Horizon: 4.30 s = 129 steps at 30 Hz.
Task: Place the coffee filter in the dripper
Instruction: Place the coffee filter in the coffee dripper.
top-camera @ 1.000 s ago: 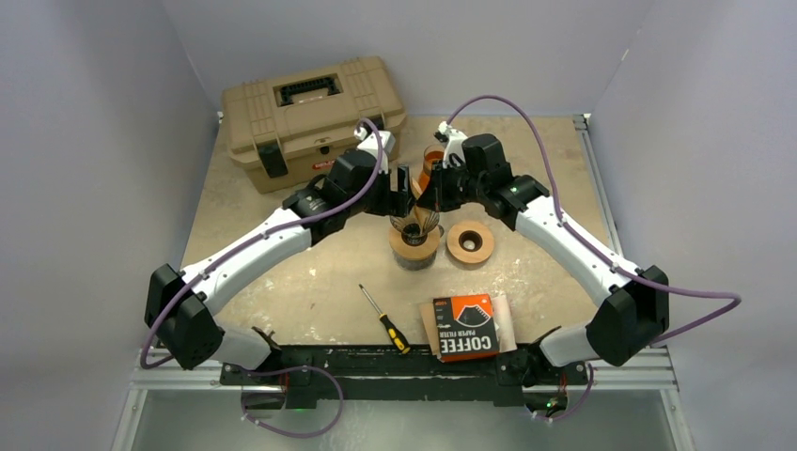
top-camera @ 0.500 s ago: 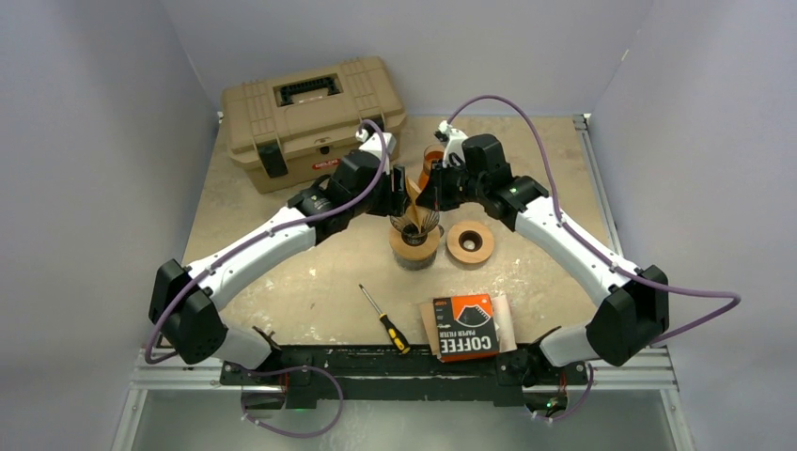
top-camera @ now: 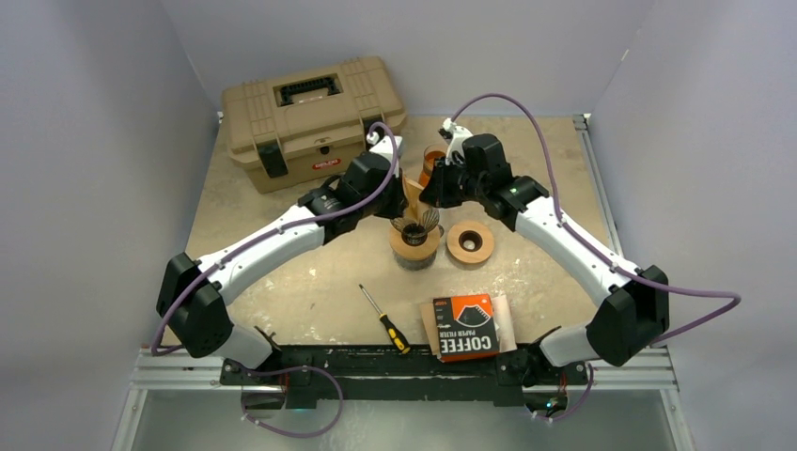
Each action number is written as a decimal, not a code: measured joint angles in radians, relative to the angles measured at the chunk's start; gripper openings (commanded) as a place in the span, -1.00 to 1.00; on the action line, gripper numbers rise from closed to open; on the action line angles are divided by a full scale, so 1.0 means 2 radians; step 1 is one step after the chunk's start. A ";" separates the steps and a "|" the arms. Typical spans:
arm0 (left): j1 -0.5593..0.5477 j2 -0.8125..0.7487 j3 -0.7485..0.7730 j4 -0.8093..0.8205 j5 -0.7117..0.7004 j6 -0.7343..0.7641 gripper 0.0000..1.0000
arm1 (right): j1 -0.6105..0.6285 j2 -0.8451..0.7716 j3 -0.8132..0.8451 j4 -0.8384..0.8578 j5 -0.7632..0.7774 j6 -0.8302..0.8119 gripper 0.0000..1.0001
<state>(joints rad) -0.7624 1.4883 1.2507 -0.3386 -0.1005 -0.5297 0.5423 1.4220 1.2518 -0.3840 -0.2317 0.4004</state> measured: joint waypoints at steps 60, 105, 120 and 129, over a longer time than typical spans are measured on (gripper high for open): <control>-0.016 -0.014 0.030 -0.047 -0.053 0.022 -1.00 | 0.000 0.002 0.002 -0.047 0.056 -0.032 -0.07; -0.016 -0.035 0.007 -0.035 -0.096 -0.031 -1.00 | 0.000 0.019 0.009 -0.065 0.042 -0.083 0.34; -0.001 -0.023 0.002 -0.036 -0.072 -0.031 -0.58 | -0.045 -0.001 0.013 -0.047 -0.025 -0.057 0.38; 0.016 -0.023 -0.003 -0.030 -0.035 -0.040 0.07 | -0.093 -0.001 -0.021 -0.020 -0.096 -0.049 0.38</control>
<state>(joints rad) -0.7303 1.4422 1.2442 -0.3985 -0.1703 -0.6102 0.3569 1.4197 1.2102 -0.4244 -0.4232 0.3027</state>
